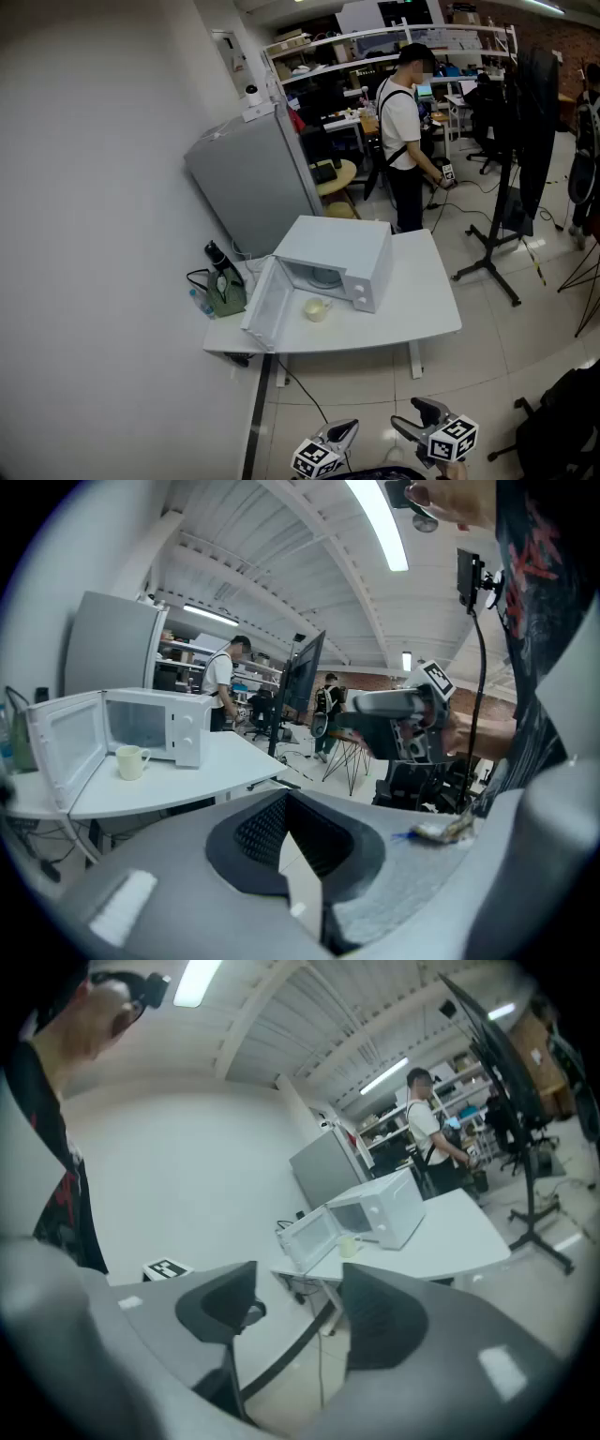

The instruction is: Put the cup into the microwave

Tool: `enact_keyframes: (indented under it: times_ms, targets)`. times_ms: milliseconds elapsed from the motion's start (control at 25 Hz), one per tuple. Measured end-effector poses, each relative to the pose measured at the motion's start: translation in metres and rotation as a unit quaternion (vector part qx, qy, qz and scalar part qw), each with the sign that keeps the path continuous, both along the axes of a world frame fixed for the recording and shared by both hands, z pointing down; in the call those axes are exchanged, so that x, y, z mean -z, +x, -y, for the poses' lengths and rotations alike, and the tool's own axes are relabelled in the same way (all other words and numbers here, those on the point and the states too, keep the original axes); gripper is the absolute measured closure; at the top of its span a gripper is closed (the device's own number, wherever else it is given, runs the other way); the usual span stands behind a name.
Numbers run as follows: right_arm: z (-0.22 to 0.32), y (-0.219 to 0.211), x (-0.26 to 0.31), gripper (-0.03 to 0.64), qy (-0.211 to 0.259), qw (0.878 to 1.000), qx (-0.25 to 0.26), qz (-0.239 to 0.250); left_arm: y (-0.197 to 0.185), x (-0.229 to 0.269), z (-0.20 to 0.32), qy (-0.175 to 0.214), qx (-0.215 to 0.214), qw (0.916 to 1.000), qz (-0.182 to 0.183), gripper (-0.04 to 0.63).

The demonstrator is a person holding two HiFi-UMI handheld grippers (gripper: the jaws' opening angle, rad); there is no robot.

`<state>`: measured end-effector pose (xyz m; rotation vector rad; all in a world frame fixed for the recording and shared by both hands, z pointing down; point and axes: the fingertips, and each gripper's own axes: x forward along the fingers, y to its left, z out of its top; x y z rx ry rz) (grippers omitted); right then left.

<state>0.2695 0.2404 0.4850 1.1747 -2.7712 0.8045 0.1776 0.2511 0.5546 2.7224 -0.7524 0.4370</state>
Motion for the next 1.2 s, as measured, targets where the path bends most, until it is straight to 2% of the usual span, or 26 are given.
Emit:
enact_keyframes:
  times_ms: [40, 120, 160, 280, 320, 360, 400, 440, 480, 560, 600, 640, 680, 760, 880, 1040, 1200]
  targets:
    - [-0.010, -0.016, 0.009, 0.288, -0.001, 0.999, 0.003, 0.041, -0.015, -0.001, -0.006, -0.003, 0.008, 1.0000, 0.005, 0.595]
    - [-0.029, -0.042, 0.030, 0.176, 0.002, 0.991, 0.009, 0.134, -0.044, -0.002, -0.018, -0.007, 0.025, 0.9996, 0.012, 0.595]
    - [-0.037, -0.051, 0.041, 0.145, 0.007, 0.982, 0.010, 0.187, -0.058, -0.004, -0.023, -0.009, 0.034, 0.9993, 0.011, 0.595]
    - [-0.048, -0.061, 0.068, 0.045, 0.019, 0.946, 0.003, 0.324, -0.090, -0.013, -0.035, -0.010, 0.062, 0.9980, 0.003, 0.595]
    - [-0.050, -0.062, 0.071, 0.028, 0.016, 0.937, -0.001, 0.350, -0.097, -0.017, -0.038, -0.011, 0.067, 0.9977, 0.000, 0.595]
    - [-0.051, -0.065, 0.070, 0.044, 0.008, 0.933, -0.002, 0.361, -0.102, -0.021, -0.043, -0.013, 0.070, 0.9975, -0.004, 0.595]
    - [-0.053, -0.070, 0.066, 0.083, -0.003, 0.934, -0.003, 0.358, -0.106, -0.025, -0.047, -0.017, 0.071, 0.9973, -0.007, 0.595]
    - [-0.057, -0.076, 0.059, 0.086, -0.017, 0.938, -0.002, 0.345, -0.109, -0.029, -0.052, -0.022, 0.072, 0.9972, -0.008, 0.595]
    - [-0.060, -0.083, 0.051, 0.120, -0.033, 0.945, -0.004, 0.326, -0.111, -0.033, -0.058, -0.028, 0.072, 0.9970, -0.007, 0.595]
    - [-0.067, -0.094, 0.033, 0.301, -0.060, 0.957, -0.010, 0.283, -0.114, -0.040, -0.070, -0.040, 0.073, 0.9965, -0.004, 0.595]
    - [-0.069, -0.098, 0.025, 0.371, -0.071, 0.961, -0.012, 0.266, -0.115, -0.043, -0.074, -0.043, 0.074, 0.9963, -0.004, 0.595]
    - [-0.068, -0.100, 0.016, 0.508, -0.081, 0.964, -0.014, 0.251, -0.114, -0.044, -0.076, -0.043, 0.075, 0.9962, -0.005, 0.595]
    - [-0.064, -0.099, 0.008, 0.597, -0.089, 0.967, -0.017, 0.238, -0.112, -0.044, -0.075, -0.041, 0.077, 0.9961, -0.007, 0.595]
    - [-0.050, -0.094, -0.006, 0.602, -0.090, 0.973, -0.019, 0.211, -0.105, -0.043, -0.067, -0.036, 0.084, 0.9957, -0.014, 0.595]
    - [-0.020, -0.091, -0.012, 0.608, -0.059, 0.983, 0.002, 0.174, -0.100, -0.037, -0.043, -0.030, 0.099, 0.9944, -0.021, 0.595]
    - [0.015, -0.083, 0.004, 0.616, -0.032, 0.983, 0.044, 0.175, -0.084, -0.026, -0.003, -0.035, 0.119, 0.9922, -0.012, 0.595]
    - [0.039, -0.048, 0.011, 0.617, 0.006, 0.985, 0.075, 0.154, -0.044, -0.015, 0.047, -0.021, 0.132, 0.9909, -0.019, 0.595]
